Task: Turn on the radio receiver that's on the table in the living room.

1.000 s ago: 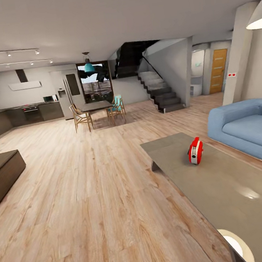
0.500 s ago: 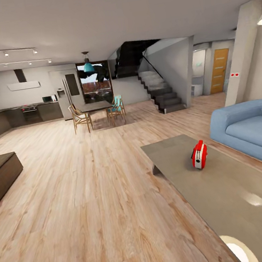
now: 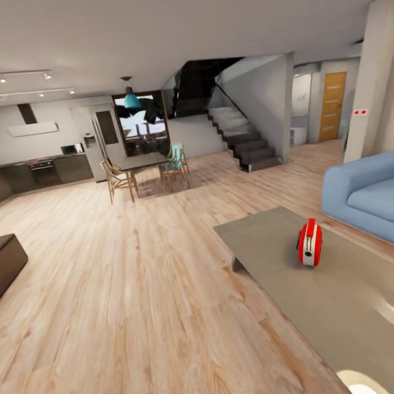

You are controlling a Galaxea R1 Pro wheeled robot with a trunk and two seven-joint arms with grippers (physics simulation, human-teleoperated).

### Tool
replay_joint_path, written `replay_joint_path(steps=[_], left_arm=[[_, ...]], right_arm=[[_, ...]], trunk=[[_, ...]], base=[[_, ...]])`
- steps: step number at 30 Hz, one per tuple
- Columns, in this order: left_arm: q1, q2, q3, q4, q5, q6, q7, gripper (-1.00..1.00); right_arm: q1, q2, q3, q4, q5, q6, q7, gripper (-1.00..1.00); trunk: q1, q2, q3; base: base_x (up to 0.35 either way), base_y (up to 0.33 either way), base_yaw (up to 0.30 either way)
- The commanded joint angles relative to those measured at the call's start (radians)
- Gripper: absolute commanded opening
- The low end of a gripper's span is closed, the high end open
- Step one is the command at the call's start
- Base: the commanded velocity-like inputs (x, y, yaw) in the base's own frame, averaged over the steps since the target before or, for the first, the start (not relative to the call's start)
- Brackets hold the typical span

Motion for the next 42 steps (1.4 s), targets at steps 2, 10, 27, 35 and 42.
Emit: replay_joint_path(steps=[2,10,27,35,42], left_arm=[[0.0,0.0,0.0,0.0,0.0,0.0,0.0,1.0],[0.0,0.0,0.0,0.0,0.001,0.0,0.0,1.0],[0.0,0.0,0.0,0.0,0.001,0.0,0.0,1.0],[0.0,0.0,0.0,0.0,0.001,0.0,0.0,1.0],[0.0,0.001,0.0,0.0,0.001,0.001,-0.004,1.0]], right_arm=[[0.0,0.0,0.0,0.0,0.0,0.0,0.0,1.0],[0.0,0.0,0.0,0.0,0.0,-0.002,0.0,1.0],[0.0,0.001,0.003,0.0,0.0,-0.004,0.0,1.0],[0.0,0.001,0.003,0.001,0.0,-0.004,0.0,1.0],[0.0,0.001,0.003,0.0,0.0,-0.004,0.0,1.0]], trunk=[[0.0,0.0,0.0],[0.0,0.0,0.0],[0.0,0.0,0.0],[0.0,0.0,0.0],[0.0,0.0,0.0]], base=[[0.324,0.0,0.0],[0.324,0.0,0.0],[0.324,0.0,0.0],[0.324,0.0,0.0],[0.324,0.056,0.0]])
